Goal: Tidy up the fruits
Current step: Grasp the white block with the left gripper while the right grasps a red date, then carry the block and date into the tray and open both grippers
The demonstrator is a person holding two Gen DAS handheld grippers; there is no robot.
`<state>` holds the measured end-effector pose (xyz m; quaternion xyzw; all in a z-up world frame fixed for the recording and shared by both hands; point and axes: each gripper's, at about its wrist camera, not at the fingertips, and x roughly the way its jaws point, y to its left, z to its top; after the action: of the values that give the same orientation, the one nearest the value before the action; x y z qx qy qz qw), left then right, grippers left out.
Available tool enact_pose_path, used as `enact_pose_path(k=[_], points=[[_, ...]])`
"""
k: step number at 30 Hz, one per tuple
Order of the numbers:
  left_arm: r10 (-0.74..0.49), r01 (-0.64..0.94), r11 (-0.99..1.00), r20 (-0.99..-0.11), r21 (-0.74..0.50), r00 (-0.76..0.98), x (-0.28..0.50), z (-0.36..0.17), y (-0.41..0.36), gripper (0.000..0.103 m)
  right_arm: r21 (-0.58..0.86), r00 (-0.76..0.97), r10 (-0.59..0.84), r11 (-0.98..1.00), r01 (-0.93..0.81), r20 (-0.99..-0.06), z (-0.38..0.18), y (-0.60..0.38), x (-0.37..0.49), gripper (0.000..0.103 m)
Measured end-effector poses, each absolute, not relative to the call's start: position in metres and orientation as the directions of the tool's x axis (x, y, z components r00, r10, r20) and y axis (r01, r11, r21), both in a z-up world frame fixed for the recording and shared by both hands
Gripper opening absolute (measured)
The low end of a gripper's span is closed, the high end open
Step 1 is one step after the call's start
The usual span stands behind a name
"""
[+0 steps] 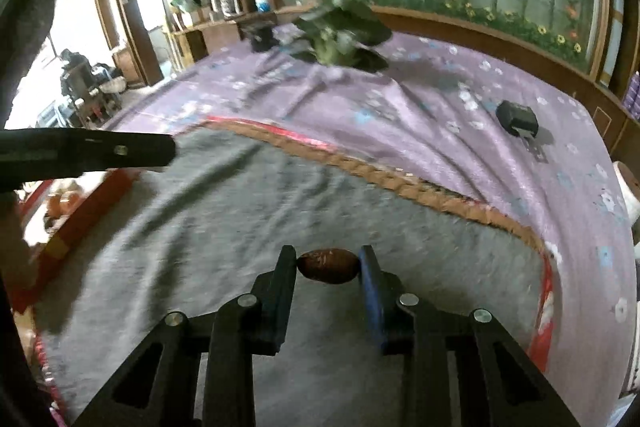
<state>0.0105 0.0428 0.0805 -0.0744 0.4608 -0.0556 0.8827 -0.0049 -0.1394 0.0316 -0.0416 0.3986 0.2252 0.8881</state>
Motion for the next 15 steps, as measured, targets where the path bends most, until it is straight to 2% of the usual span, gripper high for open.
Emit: enact_pose_path(k=[8,15], points=[[-0.076,-0.017,0.994,-0.782,-0.11,0.618,-0.039,0.087,0.078,0.025,0.173,0.57,0.466,0.853,-0.492,-0.677,0.049,-0.098,-0.054,0.031],[-0.052,-0.083,0.988,-0.786,-0.131,0.616,-0.07,0.083,0.121,0.025,0.171,0.526,0.511,0.808,-0.564,-0.68,0.048,-0.051,-0.073,0.031]])
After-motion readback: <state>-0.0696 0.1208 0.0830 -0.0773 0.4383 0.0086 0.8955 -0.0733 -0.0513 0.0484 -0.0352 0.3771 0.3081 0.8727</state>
